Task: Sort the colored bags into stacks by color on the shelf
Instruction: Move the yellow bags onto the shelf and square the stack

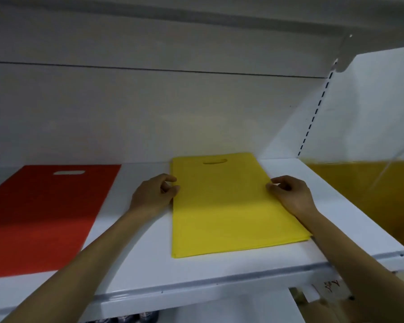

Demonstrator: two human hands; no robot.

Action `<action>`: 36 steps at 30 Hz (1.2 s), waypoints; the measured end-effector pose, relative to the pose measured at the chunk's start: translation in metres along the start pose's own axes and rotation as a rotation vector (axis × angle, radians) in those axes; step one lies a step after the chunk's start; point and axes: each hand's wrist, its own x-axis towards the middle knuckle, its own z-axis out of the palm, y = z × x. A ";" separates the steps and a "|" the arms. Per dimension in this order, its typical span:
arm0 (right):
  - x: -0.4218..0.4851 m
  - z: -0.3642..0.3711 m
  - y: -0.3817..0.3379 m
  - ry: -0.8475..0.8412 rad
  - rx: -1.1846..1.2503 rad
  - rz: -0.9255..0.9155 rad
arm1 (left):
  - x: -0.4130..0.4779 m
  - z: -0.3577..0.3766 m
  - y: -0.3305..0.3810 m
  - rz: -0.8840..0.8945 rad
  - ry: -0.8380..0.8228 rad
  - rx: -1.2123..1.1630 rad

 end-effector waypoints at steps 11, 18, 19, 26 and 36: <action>0.000 0.000 0.011 -0.035 0.137 -0.065 | -0.002 0.000 0.001 0.009 0.064 -0.004; 0.001 0.000 0.011 -0.081 0.124 -0.074 | -0.002 0.002 -0.003 0.041 0.064 0.025; 0.001 -0.001 0.011 -0.082 0.126 -0.070 | -0.002 0.002 -0.003 0.044 0.066 0.031; 0.001 0.000 0.012 -0.091 0.160 -0.041 | -0.005 0.000 0.003 0.020 0.065 0.051; 0.010 -0.023 0.001 -0.233 0.288 0.000 | -0.022 -0.006 0.019 -0.087 0.107 0.080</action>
